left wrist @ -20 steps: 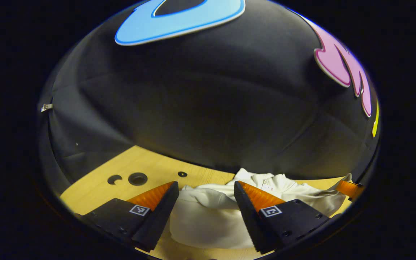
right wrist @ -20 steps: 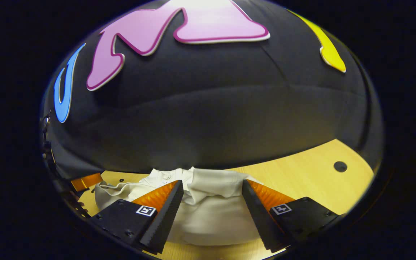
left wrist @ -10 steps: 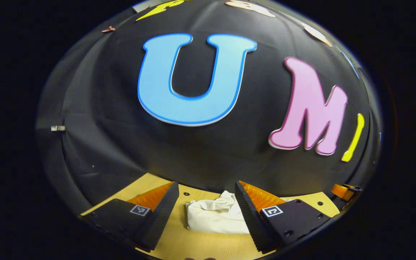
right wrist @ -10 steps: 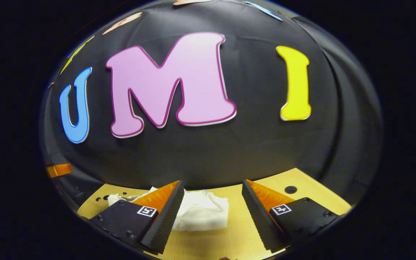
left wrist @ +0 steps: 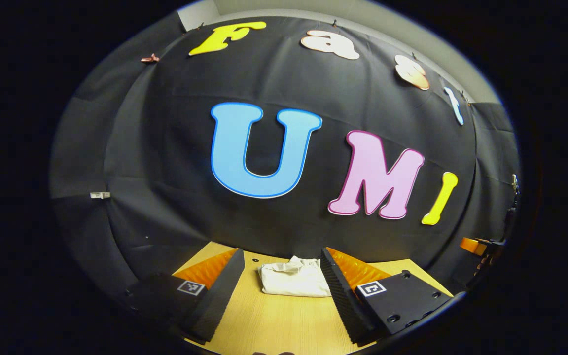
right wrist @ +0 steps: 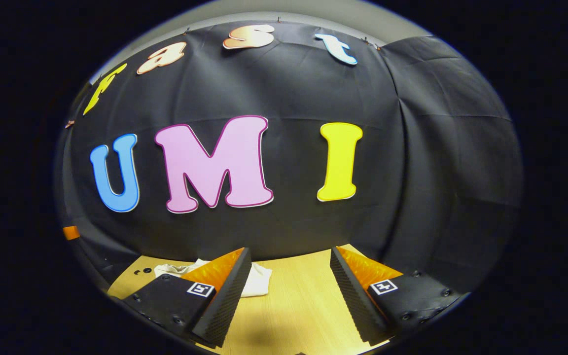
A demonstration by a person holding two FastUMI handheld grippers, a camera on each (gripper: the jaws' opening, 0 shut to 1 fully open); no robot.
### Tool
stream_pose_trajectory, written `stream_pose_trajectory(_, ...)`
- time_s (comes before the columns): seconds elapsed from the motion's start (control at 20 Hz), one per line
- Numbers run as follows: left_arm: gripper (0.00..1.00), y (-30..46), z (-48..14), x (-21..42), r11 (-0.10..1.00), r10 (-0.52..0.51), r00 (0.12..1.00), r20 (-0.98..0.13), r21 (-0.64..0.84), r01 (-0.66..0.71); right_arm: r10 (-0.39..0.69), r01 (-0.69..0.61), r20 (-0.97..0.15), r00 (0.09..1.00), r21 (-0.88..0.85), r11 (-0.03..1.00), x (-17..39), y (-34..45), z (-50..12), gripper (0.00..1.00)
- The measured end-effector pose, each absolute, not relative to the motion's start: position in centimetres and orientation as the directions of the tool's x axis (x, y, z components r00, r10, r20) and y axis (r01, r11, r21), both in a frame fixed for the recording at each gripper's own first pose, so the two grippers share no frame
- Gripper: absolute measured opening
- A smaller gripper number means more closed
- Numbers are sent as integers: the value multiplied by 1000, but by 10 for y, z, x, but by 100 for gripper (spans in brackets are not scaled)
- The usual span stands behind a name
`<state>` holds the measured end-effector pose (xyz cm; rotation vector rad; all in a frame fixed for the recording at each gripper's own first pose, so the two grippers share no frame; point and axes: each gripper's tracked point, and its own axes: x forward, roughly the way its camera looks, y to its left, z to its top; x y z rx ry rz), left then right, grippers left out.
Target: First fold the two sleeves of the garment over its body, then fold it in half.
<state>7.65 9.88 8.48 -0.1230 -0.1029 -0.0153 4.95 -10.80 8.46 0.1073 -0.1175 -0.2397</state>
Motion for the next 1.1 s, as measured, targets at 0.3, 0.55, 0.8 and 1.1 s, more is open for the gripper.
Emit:
stream_pose_trajectory(0.3,96,79,76,-15,999,-50,995,89,22,49,-292,275,130,948,130,952,-35,-108,76,98)
stream_pose_trajectory(0.55,97,63,39,-72,996,-91,996,25,4,90,-305,296,103,947,97,950,-93,-110,63,98)
stream_pose_trajectory(0.8,96,81,19,-103,997,30,999,33,-76,-27,-283,278,39,958,102,955,-122,-100,13,98)
stream_pose_trajectory(1.1,96,69,-7,-116,997,72,997,30,-23,-71,-273,278,-55,961,126,952,-140,-95,-27,98)
